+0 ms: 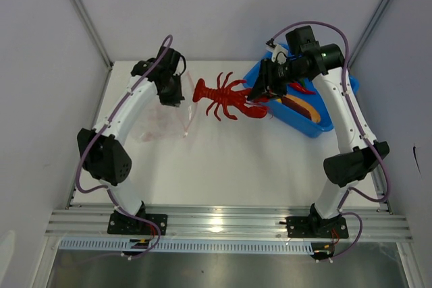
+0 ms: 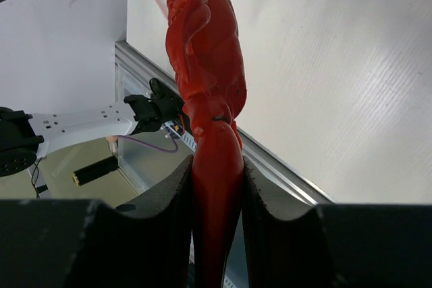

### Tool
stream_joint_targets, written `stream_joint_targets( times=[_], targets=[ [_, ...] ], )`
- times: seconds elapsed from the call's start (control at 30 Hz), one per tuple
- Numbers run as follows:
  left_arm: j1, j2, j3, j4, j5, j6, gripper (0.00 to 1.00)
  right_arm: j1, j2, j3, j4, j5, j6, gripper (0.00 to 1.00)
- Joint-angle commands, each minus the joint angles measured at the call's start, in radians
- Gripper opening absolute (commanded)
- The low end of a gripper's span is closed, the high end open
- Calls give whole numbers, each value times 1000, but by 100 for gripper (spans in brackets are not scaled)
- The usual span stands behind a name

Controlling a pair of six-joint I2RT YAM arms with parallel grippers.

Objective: Place the food in the zip-top bag and seal the zipper
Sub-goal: Place the fake seafood in the zipper food storage bag.

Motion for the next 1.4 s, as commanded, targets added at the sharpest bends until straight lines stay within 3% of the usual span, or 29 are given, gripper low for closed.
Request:
stream_joint_targets(
  times=[0.0, 0.3, 0.57, 0.97, 1.37],
  targets=[
    [-23, -3, 35, 12, -1, -6, 0, 15, -21, 31, -44, -45, 9, 0],
    [-70, -37, 12, 16, 16, -23, 1, 67, 54, 45, 25, 4, 93, 0],
    [-86, -57, 13, 15, 24, -29, 1, 81, 104, 83, -40, 113, 69, 0],
    [-156, -37, 76, 9, 74, -48, 1, 112, 202, 215, -40, 33, 112, 0],
    [-159, -7, 128, 1, 65, -48, 1, 121, 147, 175, -112, 73, 72, 0]
  ],
)
